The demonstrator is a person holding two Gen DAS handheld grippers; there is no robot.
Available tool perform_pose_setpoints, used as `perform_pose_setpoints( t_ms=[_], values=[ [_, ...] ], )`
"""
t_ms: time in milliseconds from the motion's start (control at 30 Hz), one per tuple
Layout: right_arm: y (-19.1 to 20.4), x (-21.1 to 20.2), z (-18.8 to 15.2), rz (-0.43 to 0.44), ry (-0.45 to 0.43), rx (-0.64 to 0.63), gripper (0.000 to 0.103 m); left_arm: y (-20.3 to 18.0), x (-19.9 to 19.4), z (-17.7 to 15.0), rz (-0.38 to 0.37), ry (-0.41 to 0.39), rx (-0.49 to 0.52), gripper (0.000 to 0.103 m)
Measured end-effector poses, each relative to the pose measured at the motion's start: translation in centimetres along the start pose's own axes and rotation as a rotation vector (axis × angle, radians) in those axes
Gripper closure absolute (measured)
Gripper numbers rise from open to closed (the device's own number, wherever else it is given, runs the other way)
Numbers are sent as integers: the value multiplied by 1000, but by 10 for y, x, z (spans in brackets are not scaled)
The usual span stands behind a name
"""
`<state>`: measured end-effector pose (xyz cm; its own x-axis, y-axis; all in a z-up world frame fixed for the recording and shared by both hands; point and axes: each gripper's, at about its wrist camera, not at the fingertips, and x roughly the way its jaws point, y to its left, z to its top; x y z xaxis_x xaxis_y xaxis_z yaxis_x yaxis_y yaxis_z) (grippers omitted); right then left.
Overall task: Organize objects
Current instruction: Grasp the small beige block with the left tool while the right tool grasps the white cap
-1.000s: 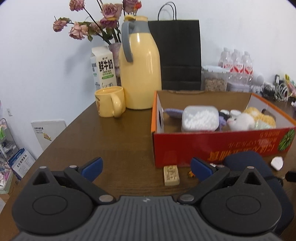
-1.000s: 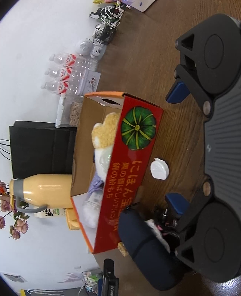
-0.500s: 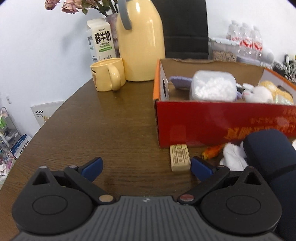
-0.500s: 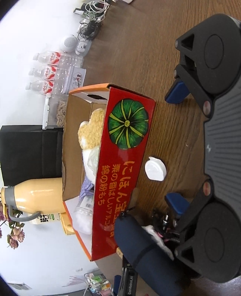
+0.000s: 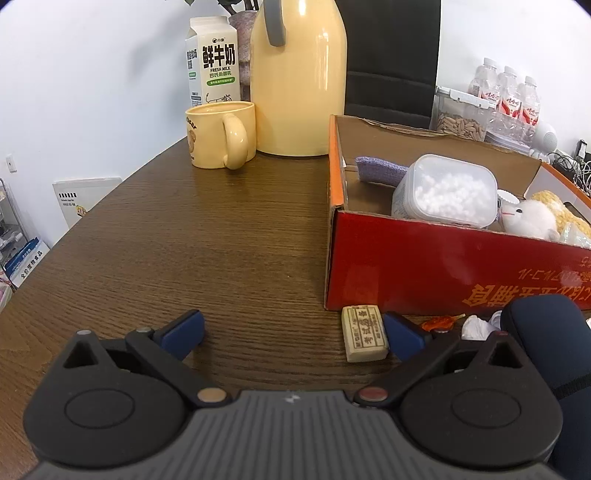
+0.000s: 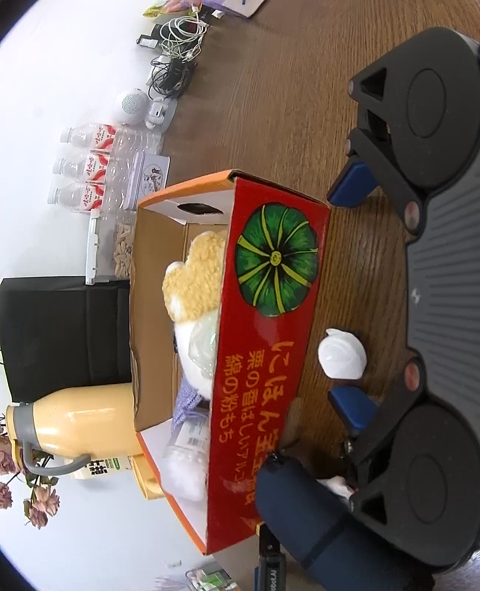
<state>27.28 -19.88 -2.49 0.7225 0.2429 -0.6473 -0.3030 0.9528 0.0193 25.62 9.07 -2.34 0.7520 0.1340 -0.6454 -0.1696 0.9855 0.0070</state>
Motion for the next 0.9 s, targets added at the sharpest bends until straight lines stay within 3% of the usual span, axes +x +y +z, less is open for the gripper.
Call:
perform_pose_setpoints(
  t_ms=[200,267,367,400,433,467,500,533,900],
  values=[
    [2,0,0,11,-4,-5,0,-1,0,1,-8,-1,6,0],
    [3,-3,-1,19,-15,-14,13,-1,-1,-1,-13,-6,11,4],
    [5,-8,-2,43,-41,-31,37,-3,-5,-2,-34,-31,26,25],
    [6,-9,-2,55,-47,-35,41,-5,-7,-3,-45,-40,35,41],
    [6,-10,-3,63,-52,-36,52,-7,-10,-4,-61,-51,45,51],
    [6,-12,-4,74,-57,-38,65,-8,-11,-5,-80,-58,51,71],
    [6,-13,-4,84,-60,-38,70,-9,-12,-6,-94,-61,56,81],
    [7,-14,-4,92,-62,-38,77,-11,-13,-7,-99,-65,64,81],
    [12,-39,-10,87,-163,-60,77,-10,-32,-11,-99,-129,39,81]
  ],
)
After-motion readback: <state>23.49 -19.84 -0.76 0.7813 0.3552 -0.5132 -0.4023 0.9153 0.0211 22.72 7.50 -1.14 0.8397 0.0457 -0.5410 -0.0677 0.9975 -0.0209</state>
